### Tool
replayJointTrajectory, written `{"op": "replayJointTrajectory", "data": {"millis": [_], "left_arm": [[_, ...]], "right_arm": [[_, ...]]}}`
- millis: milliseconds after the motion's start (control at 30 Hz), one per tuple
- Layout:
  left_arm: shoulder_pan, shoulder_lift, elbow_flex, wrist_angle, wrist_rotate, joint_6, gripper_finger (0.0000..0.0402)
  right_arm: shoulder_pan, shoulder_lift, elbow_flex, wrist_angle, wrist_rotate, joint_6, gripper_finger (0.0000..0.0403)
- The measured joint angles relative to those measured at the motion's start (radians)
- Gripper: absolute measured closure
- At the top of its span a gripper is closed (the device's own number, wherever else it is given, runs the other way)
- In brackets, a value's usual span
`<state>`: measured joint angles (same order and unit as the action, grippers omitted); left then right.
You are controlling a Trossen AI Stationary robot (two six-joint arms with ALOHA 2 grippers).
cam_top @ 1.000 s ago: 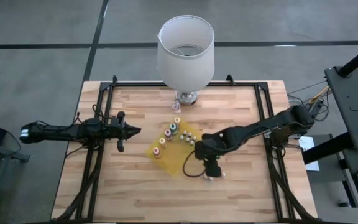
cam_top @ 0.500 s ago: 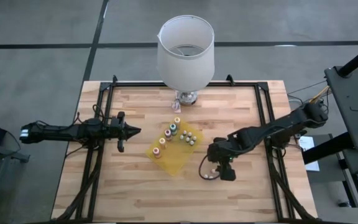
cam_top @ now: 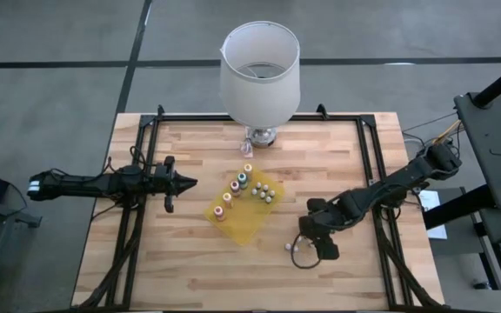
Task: Pick & Place food coloring
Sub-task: Put the small orange food coloring bottle into the yellow bin
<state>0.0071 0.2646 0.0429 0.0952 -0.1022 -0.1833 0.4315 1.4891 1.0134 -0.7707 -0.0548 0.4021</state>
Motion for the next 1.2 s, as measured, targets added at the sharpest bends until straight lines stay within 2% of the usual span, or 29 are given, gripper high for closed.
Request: {"op": "replayJointTrajectory", "data": {"millis": [200, 400, 567, 733, 967, 1200], "left_arm": [[0.000, 0.000, 0.000, 0.000, 0.000, 0.000, 0.0401], [0.000, 0.000, 0.000, 0.000, 0.000, 0.000, 0.0401], [0.000, 0.000, 0.000, 0.000, 0.000, 0.000, 0.0401], [0.000, 0.000, 0.000, 0.001, 0.000, 0.000, 0.0401], [0.000, 0.000, 0.000, 0.001, 0.000, 0.000, 0.0401], [0.000, 0.000, 0.000, -0.001, 0.000, 0.000, 0.0401]], "right_arm": [[0.043, 0.000, 0.002, 0.000, 0.008, 0.046, 0.0181], [0.062, 0.000, -0.009, -0.001, 0.012, 0.267, 0.0181], [0.080, 0.001, -0.017, -0.003, 0.056, 0.465, 0.0181], [0.090, 0.001, -0.026, -0.005, 0.059, 0.598, 0.0181], [0.100, 0.002, -0.039, -0.007, 0.062, 0.670, 0.0182], [0.105, 0.090, -0.033, -0.007, 0.033, 0.677, 0.0182]]}}
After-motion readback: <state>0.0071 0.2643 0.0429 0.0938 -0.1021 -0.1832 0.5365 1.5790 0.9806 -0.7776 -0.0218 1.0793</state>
